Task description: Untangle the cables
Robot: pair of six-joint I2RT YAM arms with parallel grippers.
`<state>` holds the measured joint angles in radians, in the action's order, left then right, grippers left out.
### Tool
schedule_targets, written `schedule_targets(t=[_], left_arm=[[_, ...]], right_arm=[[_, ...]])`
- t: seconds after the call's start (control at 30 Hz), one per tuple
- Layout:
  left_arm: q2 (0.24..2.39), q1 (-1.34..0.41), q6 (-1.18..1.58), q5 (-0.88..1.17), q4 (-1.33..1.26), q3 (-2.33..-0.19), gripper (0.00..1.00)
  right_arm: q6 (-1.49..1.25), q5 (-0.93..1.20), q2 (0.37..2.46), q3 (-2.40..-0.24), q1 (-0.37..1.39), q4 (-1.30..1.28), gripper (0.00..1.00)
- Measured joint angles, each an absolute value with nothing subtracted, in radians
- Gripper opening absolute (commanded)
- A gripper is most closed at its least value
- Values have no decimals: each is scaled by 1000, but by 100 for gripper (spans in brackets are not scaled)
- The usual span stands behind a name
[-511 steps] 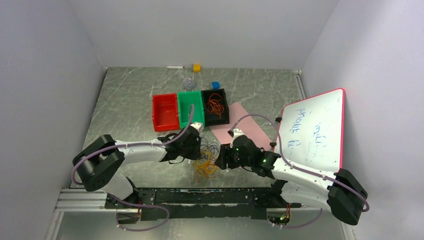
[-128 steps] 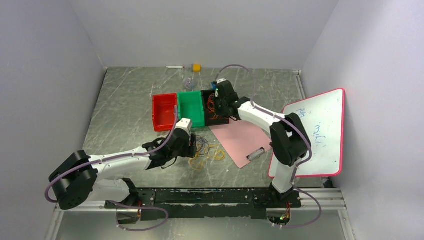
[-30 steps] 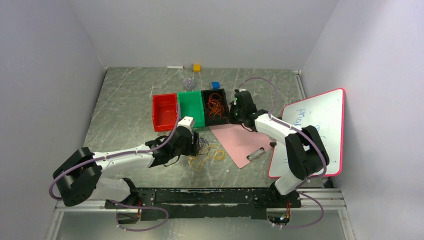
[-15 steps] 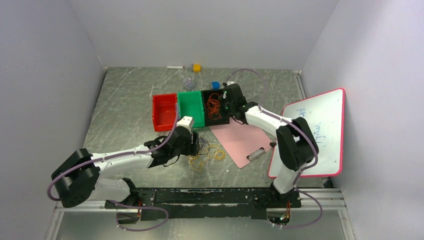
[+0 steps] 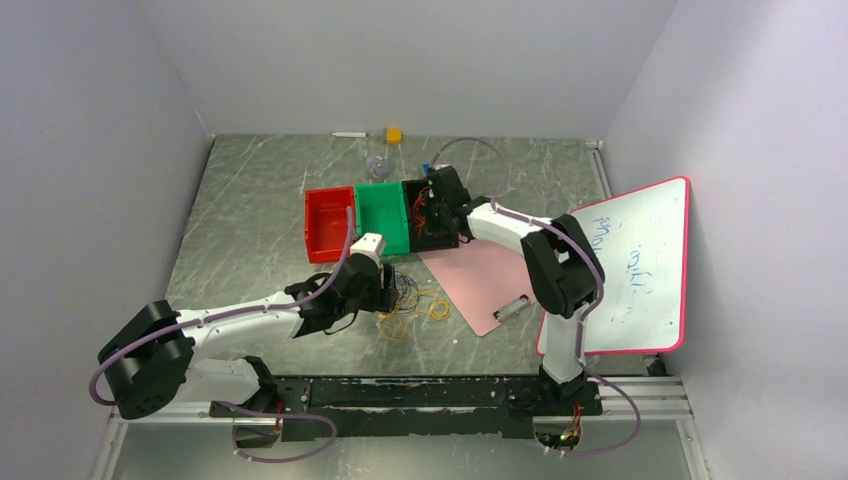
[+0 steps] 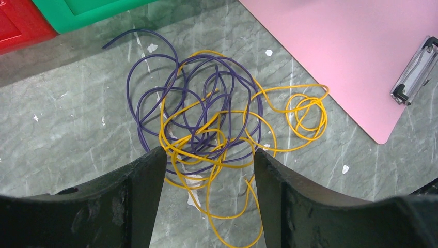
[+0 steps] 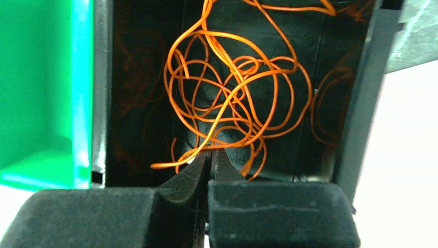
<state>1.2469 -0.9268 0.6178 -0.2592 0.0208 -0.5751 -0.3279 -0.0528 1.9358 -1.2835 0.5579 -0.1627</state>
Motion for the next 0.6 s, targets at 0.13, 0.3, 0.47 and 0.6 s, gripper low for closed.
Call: schedule_targets(t=[0.13, 0.3, 0.47, 0.6], left_arm=[[1245, -927, 619, -260, 28, -572, 67], [1239, -927, 619, -262, 32, -566, 67], [1239, -927, 619, -263, 35, -566, 67], [1239, -927, 619, -263, 36, -566, 68]], right_arm=[[-328, -52, 1991, -1302, 564, -162, 0], [-327, -60, 2041, -1341, 571, -150, 0], [-327, -68, 2060, -1362, 574, -138, 2], [-324, -84, 2059, -1361, 574, -140, 12]])
